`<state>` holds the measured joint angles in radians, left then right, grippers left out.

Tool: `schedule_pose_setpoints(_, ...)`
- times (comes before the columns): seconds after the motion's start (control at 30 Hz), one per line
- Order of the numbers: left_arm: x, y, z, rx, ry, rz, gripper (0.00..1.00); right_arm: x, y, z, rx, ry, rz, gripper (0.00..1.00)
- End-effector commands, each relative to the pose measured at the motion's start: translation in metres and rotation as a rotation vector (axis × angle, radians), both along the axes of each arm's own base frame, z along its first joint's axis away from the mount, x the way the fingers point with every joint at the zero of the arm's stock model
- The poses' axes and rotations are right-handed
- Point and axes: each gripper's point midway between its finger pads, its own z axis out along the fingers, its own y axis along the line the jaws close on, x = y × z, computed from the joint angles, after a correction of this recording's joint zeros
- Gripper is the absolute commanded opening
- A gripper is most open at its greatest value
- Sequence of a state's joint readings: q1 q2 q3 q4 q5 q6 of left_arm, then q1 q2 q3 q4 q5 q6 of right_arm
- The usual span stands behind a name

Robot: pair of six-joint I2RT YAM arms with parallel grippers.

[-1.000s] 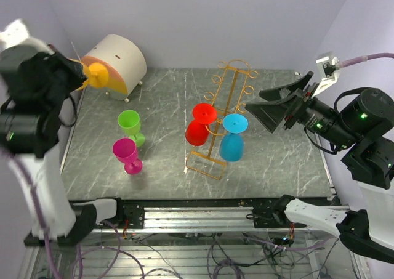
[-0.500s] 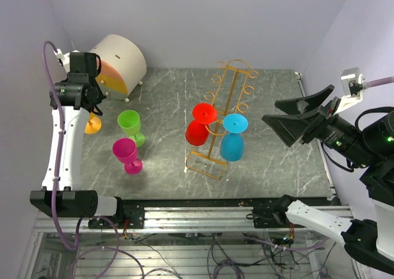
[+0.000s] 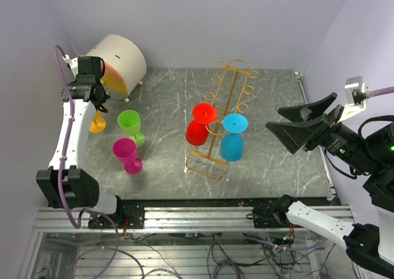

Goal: Take the wine glass off the wine glass rack

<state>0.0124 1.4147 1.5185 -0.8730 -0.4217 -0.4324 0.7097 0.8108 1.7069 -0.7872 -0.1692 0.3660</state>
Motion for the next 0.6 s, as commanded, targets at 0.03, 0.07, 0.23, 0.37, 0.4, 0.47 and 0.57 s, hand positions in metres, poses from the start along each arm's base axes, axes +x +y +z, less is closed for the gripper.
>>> schedule_pose_setpoints(0.03,0.025,0.014,-0.025,-0.028,0.007,0.0,0.07,-0.002,0.0,-0.005,0.001,0.012,0.005,0.7)
schedule_pose_setpoints(0.07,0.027,0.016,-0.031,-0.03,0.026,-0.001,0.07,-0.002,0.0,-0.005,0.003,0.012,0.009,0.7)
schedule_pose_setpoints(0.23,0.036,0.016,-0.054,-0.054,0.065,-0.012,0.07,-0.002,0.005,-0.007,-0.003,0.023,0.029,0.7)
schedule_pose_setpoints(0.37,0.043,0.014,-0.071,-0.08,0.071,-0.035,0.07,-0.003,0.007,-0.009,0.0,0.034,0.039,0.7)
schedule_pose_setpoints(0.4,0.045,0.014,-0.075,-0.084,0.079,-0.036,0.08,-0.003,0.007,-0.01,0.0,0.038,0.041,0.7)
schedule_pose_setpoints(0.47,0.047,0.015,-0.082,-0.087,0.089,-0.034,0.09,-0.004,0.008,-0.012,0.0,0.047,0.047,0.7)
schedule_pose_setpoints(0.57,0.049,0.015,-0.087,-0.097,0.092,-0.037,0.15,-0.004,0.01,-0.016,-0.002,0.064,0.054,0.7)
